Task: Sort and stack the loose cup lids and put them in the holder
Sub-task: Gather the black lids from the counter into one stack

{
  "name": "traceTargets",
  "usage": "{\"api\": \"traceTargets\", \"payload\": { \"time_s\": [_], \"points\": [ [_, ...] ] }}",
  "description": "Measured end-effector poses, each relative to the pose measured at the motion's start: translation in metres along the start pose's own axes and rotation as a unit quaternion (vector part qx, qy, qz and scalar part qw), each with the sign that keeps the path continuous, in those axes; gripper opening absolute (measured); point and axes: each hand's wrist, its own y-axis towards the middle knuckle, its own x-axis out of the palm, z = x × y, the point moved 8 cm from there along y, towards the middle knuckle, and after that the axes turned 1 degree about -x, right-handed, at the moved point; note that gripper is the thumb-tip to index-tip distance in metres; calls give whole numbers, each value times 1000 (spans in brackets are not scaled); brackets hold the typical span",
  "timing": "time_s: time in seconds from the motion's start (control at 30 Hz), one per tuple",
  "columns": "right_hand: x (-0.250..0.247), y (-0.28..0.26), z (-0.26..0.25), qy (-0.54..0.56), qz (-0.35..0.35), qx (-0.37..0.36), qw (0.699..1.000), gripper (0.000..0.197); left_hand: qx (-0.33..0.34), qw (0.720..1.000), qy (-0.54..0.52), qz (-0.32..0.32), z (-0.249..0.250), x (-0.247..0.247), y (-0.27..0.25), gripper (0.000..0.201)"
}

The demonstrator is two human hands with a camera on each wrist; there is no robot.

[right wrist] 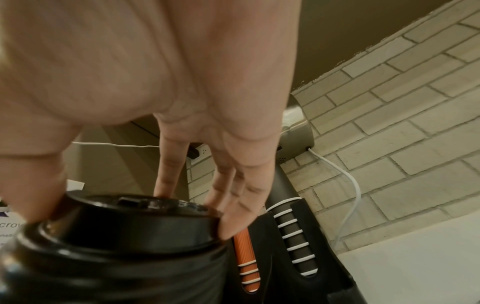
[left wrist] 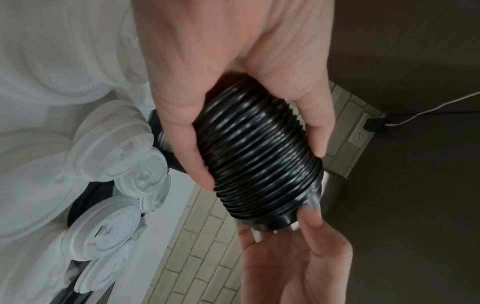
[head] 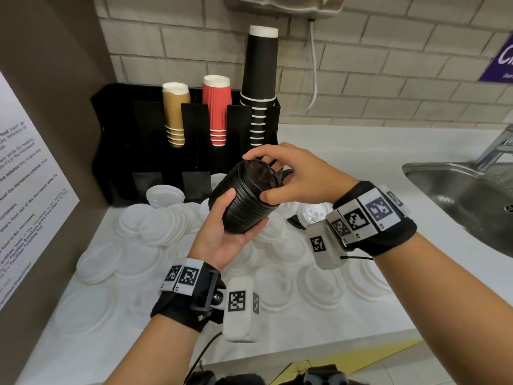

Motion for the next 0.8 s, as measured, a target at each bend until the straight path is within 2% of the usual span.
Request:
{"api": "traceTargets", "payload": {
  "time_s": [0.1,0.23,0.33,0.43,0.5,0.6,0.63,0.7,0.8],
  "points": [
    [1,1,0,-1,1,1,1000,61,0,1000,-9,-7,-2,0,1,73],
    [-4,-4,3,22,18,15,999,74,-3,999,-26,-34,-3,2,2,60],
    [-26,-19,36,21,73,99,992,61,31,999,-25,-36,9,-3,5,50],
    [-63,-56,102,-43,102,240,964,36,42,997,-31,-52,16,1,7,47],
    [-79,-91,151,-154,43,359,920,32,43,996,-22,-71,19,7,7,56],
    [-83,-143,207,-264,-70,484,831,59,49,996,-14,-79,22,12,5,58],
    [-81,-154,218,-273,-87,499,818,70,51,996,-16,-74,23,12,5,54],
    [-73,-164,231,-284,-113,499,811,84,54,997,-20,-57,24,9,4,47],
    [-62,-167,240,-289,-121,491,813,87,50,997,-21,-52,23,9,4,51]
  ]
}}
